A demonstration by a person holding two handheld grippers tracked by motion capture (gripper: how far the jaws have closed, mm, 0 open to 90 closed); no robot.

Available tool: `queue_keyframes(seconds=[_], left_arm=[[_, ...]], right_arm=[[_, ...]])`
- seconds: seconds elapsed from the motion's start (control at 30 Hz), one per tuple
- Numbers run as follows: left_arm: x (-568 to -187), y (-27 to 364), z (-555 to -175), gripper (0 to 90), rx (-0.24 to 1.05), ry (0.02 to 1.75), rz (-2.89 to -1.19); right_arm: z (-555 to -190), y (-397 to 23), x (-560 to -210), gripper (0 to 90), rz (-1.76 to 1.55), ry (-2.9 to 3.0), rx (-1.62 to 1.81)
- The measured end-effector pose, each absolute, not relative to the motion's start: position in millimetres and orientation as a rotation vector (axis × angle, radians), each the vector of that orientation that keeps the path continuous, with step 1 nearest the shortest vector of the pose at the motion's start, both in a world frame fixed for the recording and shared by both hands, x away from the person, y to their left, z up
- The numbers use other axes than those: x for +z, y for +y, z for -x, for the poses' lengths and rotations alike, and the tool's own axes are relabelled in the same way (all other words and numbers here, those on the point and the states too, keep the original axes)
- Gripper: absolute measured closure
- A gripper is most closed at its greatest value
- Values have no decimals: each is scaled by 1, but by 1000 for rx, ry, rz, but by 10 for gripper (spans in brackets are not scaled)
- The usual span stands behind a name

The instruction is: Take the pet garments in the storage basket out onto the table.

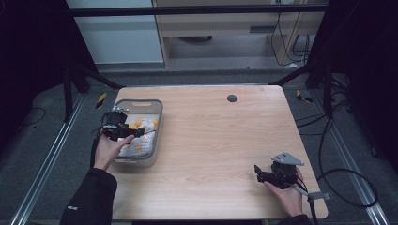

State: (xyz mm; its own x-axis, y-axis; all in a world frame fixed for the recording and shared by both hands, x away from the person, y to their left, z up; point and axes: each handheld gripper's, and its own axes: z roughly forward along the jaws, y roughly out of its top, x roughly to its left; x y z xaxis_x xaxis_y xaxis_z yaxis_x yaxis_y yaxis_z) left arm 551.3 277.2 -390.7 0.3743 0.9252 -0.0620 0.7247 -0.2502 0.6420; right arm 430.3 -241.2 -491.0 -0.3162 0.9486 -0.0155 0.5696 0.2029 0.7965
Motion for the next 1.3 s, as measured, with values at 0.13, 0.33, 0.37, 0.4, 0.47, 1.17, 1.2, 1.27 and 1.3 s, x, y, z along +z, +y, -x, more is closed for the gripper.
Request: queue_keyframes(seconds=[0.13, 0.33, 0.37, 0.4, 0.47, 1.17, 1.2, 1.27, 1.3], left_arm=[[-394, 275, -555, 273, 434, 1425, -2073], [-399, 273, -559, 289, 426, 1435, -2103], [-399, 273, -559, 295, 426, 1435, -2103], [-400, 272, -560, 303, 420, 1442, -2111], [-403, 272, -562, 317, 409, 1450, -2120], [-419, 268, -566, 532, 334, 1502, -2166], [-420, 268, -566, 570, 323, 1503, -2174], [-421, 269, -566, 606, 319, 1508, -2180], [-421, 269, -566, 621, 319, 1508, -2180]], right_arm=[[-430, -241, -491, 112, -1406, 1969, 964], [-430, -241, -491, 112, -1408, 1971, 965], [-430, -241, -491, 112, -1408, 1971, 965], [-430, -241, -491, 113, -1407, 1974, 966], [-430, -241, -491, 113, -1408, 1976, 966], [-431, -239, -492, 113, -1394, 1996, 959], [-431, -239, -492, 113, -1392, 2001, 958], [-431, -239, -492, 113, -1391, 2003, 956], [-431, -239, -492, 113, -1391, 2003, 956]])
